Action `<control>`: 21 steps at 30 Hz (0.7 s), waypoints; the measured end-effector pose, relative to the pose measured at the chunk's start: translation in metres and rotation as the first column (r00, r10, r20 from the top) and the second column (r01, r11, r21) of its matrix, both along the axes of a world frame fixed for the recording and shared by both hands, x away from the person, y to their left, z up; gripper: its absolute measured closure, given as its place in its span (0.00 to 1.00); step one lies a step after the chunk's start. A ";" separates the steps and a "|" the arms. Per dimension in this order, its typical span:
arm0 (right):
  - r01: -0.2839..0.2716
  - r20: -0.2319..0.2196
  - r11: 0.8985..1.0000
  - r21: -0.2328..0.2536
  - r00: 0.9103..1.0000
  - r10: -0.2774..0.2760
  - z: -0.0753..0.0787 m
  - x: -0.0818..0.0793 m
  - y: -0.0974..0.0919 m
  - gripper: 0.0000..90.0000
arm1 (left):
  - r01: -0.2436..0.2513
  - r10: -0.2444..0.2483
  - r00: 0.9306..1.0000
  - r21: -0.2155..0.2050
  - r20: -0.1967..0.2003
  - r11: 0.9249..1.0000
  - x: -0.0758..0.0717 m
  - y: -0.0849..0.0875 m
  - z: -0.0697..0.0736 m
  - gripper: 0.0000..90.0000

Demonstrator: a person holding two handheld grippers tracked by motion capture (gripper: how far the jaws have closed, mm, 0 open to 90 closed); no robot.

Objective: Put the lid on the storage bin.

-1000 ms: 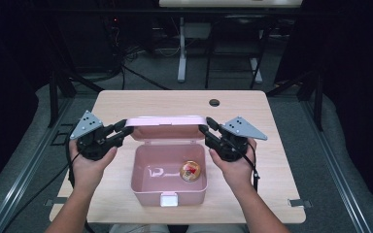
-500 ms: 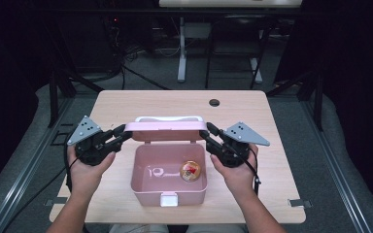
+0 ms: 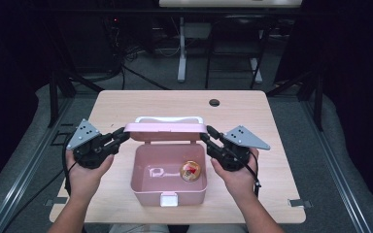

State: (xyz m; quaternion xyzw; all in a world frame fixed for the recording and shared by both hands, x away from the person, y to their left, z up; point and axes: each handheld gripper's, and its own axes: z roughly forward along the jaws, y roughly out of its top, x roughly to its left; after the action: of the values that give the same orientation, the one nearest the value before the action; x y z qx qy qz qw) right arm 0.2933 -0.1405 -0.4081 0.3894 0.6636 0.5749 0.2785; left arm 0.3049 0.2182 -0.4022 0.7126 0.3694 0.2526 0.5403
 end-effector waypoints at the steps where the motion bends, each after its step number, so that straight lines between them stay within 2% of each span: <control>1: 0.000 0.003 1.000 0.000 1.000 0.000 0.000 0.000 -0.001 0.78 | 0.000 0.000 1.000 0.002 0.003 1.000 0.001 0.000 0.000 0.92; 4: 0.000 0.000 1.000 0.002 1.000 0.000 0.000 -0.001 -0.002 0.78 | 0.000 0.000 1.000 0.014 0.003 1.000 0.002 -0.001 0.001 0.92; 8: 0.000 0.001 1.000 0.000 1.000 0.000 -0.001 0.000 -0.002 0.78 | 0.010 -0.010 1.000 0.006 -0.003 1.000 0.003 0.000 0.001 0.92; 11: 0.001 0.001 1.000 -0.006 1.000 -0.001 -0.001 -0.001 -0.001 0.78 | 0.023 -0.024 1.000 -0.012 -0.007 1.000 0.001 0.001 0.000 0.89; 21: -0.008 -0.002 1.000 -0.013 1.000 0.008 -0.002 -0.005 -0.002 0.78 | 0.038 -0.038 0.999 -0.004 -0.005 0.999 -0.005 0.001 0.000 0.84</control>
State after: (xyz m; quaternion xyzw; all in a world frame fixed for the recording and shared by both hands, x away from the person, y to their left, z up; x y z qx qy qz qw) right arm 0.2884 -0.1427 -0.4098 0.3854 0.6691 0.5715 0.2778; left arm 0.2998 0.2196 -0.4023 0.7191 0.3578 0.2396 0.5455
